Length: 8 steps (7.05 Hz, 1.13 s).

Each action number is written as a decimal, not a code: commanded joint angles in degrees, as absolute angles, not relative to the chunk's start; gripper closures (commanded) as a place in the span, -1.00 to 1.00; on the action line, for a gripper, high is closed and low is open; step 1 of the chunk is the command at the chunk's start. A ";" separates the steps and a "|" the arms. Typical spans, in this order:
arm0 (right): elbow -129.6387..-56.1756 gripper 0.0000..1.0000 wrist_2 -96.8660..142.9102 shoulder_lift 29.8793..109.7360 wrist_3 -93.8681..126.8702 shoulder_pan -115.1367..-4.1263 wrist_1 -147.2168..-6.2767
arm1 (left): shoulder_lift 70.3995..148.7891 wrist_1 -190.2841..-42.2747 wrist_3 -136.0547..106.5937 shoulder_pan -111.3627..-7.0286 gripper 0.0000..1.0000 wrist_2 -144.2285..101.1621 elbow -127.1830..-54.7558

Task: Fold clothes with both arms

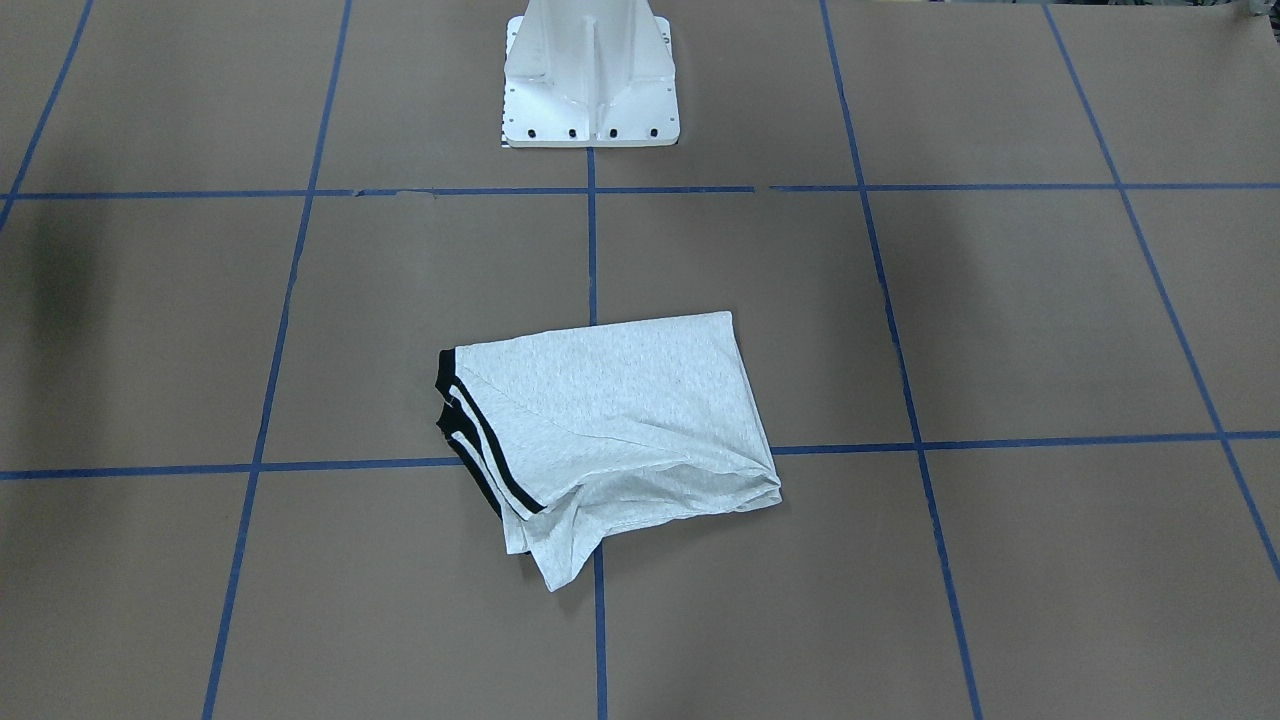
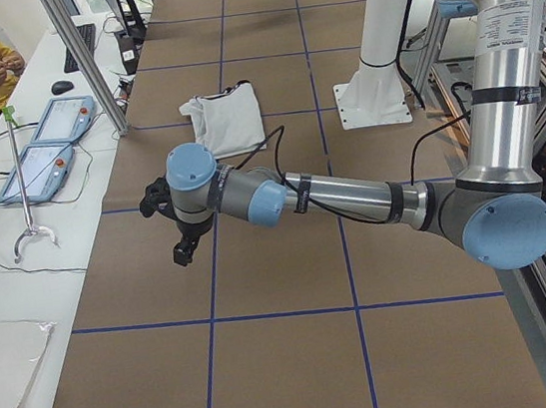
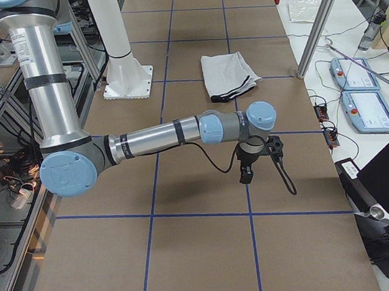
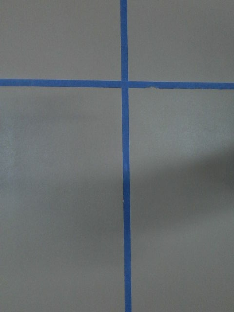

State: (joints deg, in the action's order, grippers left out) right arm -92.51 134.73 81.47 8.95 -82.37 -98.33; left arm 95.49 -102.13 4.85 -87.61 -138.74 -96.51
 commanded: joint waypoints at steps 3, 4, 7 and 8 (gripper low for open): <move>-92.11 -1.00 134.39 81.74 14.10 -83.06 -95.55 | 95.54 -102.04 4.92 -87.63 -1.00 -137.30 -96.42; -92.02 -1.00 134.12 82.87 17.54 -82.97 -91.80 | 95.45 -102.04 4.92 -87.71 -1.00 -136.94 -96.50; -90.44 -1.00 131.31 85.25 17.84 -82.97 -83.59 | 95.45 -102.04 4.92 -87.89 -1.00 -136.85 -96.50; -90.27 -1.00 131.66 85.25 17.84 -82.97 -83.58 | 95.45 -102.04 4.92 -87.89 -1.00 -136.85 -96.50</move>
